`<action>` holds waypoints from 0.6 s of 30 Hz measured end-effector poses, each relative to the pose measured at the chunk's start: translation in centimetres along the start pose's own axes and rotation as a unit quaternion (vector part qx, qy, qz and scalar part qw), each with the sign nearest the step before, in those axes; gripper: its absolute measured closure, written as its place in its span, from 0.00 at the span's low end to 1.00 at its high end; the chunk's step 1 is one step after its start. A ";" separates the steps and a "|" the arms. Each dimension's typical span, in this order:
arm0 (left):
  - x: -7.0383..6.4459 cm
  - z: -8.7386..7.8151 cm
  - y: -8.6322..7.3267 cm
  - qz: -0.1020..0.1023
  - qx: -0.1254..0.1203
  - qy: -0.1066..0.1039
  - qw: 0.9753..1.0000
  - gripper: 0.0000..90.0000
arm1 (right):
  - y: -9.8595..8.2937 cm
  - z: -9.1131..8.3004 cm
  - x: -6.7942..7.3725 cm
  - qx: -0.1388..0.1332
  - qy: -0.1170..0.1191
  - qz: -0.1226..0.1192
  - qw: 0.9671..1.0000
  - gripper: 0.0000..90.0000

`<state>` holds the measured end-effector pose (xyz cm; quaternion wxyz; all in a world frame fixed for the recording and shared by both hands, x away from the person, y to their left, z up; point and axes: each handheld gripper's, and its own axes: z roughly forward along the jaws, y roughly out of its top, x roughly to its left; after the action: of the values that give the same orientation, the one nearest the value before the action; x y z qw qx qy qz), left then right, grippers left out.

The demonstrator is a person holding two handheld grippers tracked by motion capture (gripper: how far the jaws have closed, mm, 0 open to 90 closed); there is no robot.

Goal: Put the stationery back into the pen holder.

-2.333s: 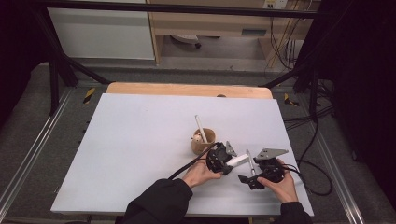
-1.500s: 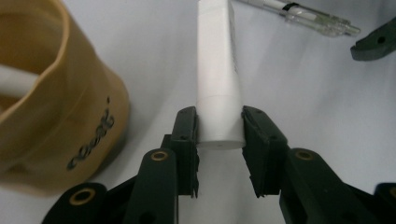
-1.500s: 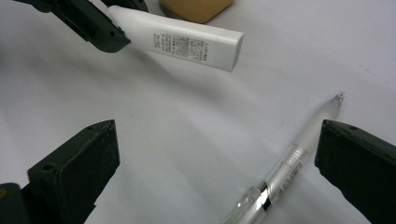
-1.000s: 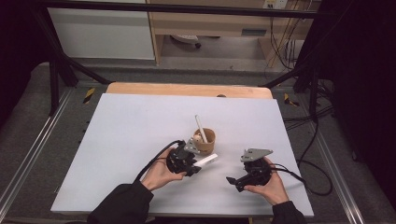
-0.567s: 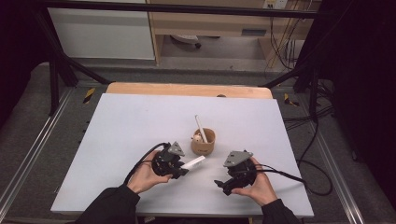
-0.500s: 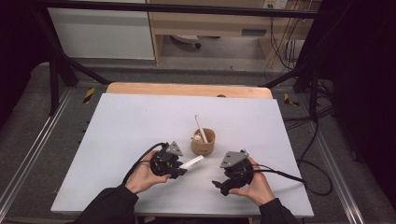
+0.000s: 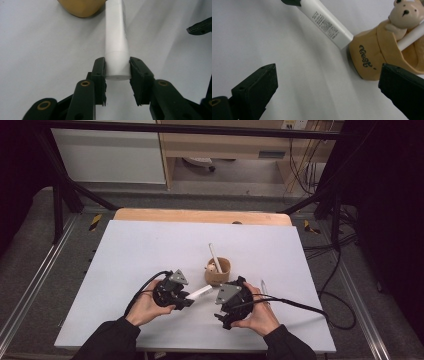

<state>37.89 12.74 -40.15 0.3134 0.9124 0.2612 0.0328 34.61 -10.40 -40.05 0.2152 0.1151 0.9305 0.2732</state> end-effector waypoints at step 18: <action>-1.5 0.2 2.3 0.028 0.012 -0.009 0.999 0.74 | 0.8 0.2 0.7 -0.008 -0.020 -0.105 0.994 0.09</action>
<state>37.66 10.36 -38.80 0.3037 0.9233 0.2333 0.0298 34.17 -9.40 -40.02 0.2625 0.0205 0.9308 0.2536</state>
